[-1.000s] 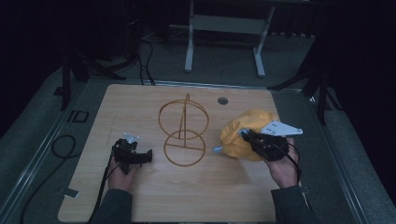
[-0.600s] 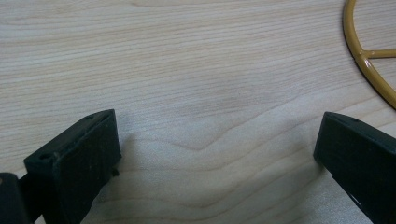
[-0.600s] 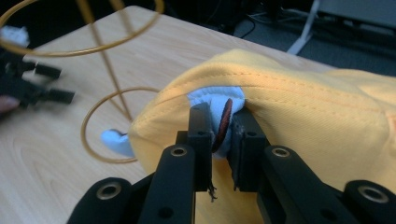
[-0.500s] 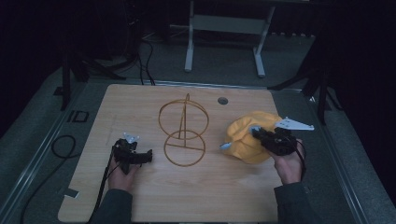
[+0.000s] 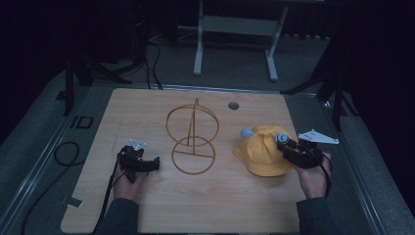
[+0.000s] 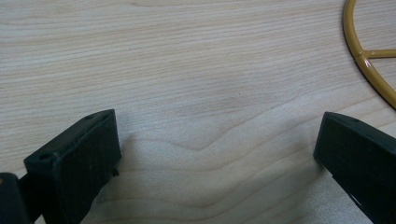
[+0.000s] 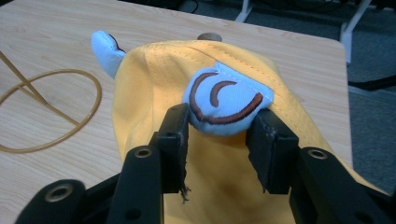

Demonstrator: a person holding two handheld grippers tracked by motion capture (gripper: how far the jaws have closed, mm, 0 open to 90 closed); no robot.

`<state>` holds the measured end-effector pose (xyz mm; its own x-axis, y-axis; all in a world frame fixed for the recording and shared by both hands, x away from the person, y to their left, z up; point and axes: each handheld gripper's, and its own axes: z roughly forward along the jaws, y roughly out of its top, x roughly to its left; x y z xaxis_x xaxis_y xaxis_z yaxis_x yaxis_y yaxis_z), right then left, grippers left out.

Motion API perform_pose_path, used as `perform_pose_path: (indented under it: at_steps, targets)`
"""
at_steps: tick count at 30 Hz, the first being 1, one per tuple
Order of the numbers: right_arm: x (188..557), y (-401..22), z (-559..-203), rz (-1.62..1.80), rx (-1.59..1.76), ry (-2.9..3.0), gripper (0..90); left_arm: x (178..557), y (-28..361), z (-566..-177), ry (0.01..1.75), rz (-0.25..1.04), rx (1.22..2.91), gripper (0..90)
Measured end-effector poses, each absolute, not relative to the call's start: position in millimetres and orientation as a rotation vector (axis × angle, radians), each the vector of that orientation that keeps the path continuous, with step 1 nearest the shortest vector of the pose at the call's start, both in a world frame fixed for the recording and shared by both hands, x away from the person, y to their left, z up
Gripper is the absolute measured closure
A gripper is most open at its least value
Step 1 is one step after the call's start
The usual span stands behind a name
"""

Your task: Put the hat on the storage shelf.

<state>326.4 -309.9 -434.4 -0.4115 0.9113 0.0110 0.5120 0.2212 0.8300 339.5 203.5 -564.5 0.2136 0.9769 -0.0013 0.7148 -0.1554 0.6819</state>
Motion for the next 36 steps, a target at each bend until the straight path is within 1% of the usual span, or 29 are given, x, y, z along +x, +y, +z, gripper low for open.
perform_pose_path:
  at_steps: [5,14,27,36]
  targets:
    - [319.6,-310.6,-425.4,1.063,1.253,1.984,56.4,339.5,203.5,-564.5,1.561,0.613,1.938,0.4]
    - [321.6,-309.8,-413.6,1.075,1.172,2.042,56.6,339.5,203.5,-564.4,1.561,0.613,1.938,0.4]
    - [347.0,-287.2,-414.3,0.930,1.047,2.203,57.0,339.6,203.3,-564.6,1.562,0.613,1.934,0.4]
    - [363.2,-279.6,-413.3,0.857,1.012,2.280,56.7,339.6,203.4,-564.5,1.561,0.614,1.935,0.4]
